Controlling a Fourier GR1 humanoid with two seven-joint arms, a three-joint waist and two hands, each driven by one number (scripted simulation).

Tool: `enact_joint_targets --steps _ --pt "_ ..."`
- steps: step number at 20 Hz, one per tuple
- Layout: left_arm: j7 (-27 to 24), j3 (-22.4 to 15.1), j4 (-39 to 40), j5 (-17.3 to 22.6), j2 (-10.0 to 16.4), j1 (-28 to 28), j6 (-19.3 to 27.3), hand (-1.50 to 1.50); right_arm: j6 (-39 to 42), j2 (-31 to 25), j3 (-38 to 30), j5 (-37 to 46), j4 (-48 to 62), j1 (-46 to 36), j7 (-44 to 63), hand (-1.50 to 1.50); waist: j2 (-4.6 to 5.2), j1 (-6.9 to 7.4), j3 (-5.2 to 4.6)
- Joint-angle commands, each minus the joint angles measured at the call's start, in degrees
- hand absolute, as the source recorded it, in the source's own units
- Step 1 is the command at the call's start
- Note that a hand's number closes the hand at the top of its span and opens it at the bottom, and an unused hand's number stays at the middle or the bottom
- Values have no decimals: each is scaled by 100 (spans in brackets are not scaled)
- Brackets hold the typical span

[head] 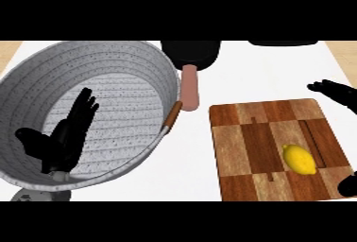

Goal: Pick the lemon from the cutting board and place it in the pot

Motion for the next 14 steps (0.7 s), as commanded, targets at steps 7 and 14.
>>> enact_joint_targets --steps 7,14 --pt "401 -32 -50 145 12 -422 -140 0 912 -1926 -335 1271 294 -161 -1886 -150 62 207 -11" --pt "400 -130 17 53 -142 -440 -28 0 388 -2938 235 2087 385 87 -2416 -150 53 222 -30"
